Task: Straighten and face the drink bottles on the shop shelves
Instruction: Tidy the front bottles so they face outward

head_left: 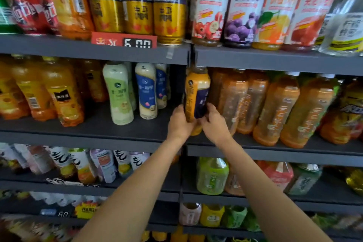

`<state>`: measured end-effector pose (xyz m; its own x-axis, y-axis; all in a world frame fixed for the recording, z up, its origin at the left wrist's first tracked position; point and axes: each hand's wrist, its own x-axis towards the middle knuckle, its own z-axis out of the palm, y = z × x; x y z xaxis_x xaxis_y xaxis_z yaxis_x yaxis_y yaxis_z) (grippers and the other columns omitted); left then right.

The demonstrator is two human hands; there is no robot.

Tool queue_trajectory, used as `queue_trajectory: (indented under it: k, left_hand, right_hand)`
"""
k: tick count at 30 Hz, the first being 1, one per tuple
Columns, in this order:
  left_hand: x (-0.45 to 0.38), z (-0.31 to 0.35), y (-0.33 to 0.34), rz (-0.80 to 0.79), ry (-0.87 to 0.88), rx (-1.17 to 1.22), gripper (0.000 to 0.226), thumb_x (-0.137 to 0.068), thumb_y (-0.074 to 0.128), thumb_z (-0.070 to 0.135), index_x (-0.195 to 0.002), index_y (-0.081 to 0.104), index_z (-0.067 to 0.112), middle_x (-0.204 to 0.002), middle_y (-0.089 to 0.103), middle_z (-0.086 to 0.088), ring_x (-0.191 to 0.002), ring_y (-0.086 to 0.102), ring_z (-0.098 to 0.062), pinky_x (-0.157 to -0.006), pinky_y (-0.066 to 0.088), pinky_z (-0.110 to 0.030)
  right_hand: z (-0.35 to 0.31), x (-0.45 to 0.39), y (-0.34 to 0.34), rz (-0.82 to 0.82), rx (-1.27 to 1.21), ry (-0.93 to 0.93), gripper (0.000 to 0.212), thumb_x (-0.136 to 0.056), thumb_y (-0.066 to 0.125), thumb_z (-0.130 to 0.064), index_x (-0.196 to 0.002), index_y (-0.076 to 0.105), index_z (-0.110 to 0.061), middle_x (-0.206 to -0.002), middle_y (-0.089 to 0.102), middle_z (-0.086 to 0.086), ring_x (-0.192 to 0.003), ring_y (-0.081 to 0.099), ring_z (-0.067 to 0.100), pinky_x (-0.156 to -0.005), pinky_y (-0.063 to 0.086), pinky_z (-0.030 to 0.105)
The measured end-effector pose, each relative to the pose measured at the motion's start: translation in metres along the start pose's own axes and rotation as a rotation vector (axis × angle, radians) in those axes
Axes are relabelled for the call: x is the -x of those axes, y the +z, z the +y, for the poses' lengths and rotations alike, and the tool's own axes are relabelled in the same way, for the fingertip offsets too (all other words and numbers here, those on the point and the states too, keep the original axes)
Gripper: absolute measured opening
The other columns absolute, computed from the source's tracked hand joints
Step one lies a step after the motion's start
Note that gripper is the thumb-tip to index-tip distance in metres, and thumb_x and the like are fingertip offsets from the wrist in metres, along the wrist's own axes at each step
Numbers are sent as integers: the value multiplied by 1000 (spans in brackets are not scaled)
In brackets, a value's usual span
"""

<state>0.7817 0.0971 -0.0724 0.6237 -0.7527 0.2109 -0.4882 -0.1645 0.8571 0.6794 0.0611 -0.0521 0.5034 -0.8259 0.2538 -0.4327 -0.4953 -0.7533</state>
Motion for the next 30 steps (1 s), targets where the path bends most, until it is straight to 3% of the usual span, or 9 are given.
queue_trajectory:
  k: [6,12,16,19,22,27,30]
  left_hand:
    - [-5,-22,-35,-25,161,0,46,-74,76,23,-113,55,10,-108,61,-9,-102,57,-25,-84,44,-30]
    - [-7,-31,-62,-109,268,-43,60,-74,77,22,-127,51,11,-117,59,-7,-109,55,-21,-92,43,-31]
    - [-8,-36,-82,-268,317,-34,65,-74,77,19,-132,48,11,-120,59,-2,-108,53,-12,-92,40,-21]
    - [-11,-40,-100,-313,344,-115,66,-73,78,17,-132,49,12,-122,59,-4,-111,54,-13,-92,39,-20]
    - [-15,-45,-120,-270,324,-187,66,-73,78,15,-132,50,11,-123,58,-3,-113,52,-14,-96,38,-23]
    - [-21,-43,-145,-235,198,-320,53,-73,78,18,-122,57,14,-113,62,0,-107,57,-18,-93,43,-30]
    - [-21,-39,-144,-209,105,-248,46,-73,79,17,-115,61,13,-100,62,4,-99,59,-17,-89,45,-29]
  right_hand:
    - [-8,-18,19,115,-15,183,40,-98,46,-15,-134,37,-2,-134,50,18,-122,47,32,-84,36,25]
    - [-16,-36,31,120,-39,244,50,-93,53,-11,-137,33,-2,-131,52,20,-120,49,35,-87,40,32]
    - [-14,-50,35,79,40,259,40,-92,51,-4,-131,43,1,-122,57,16,-113,52,31,-72,32,20]
    - [-18,-57,35,69,22,278,38,-91,52,-5,-127,44,2,-111,54,13,-103,52,27,-80,38,33]
    - [-22,-59,31,82,94,257,46,-88,59,-13,-127,37,-2,-120,54,19,-112,52,38,-89,42,44]
    - [-22,-49,29,89,61,212,53,-83,70,-23,-121,39,-3,-121,56,17,-112,54,34,-90,46,44]
    - [-23,-44,26,75,97,191,55,-82,71,-26,-121,39,-2,-122,56,17,-112,54,36,-92,46,47]
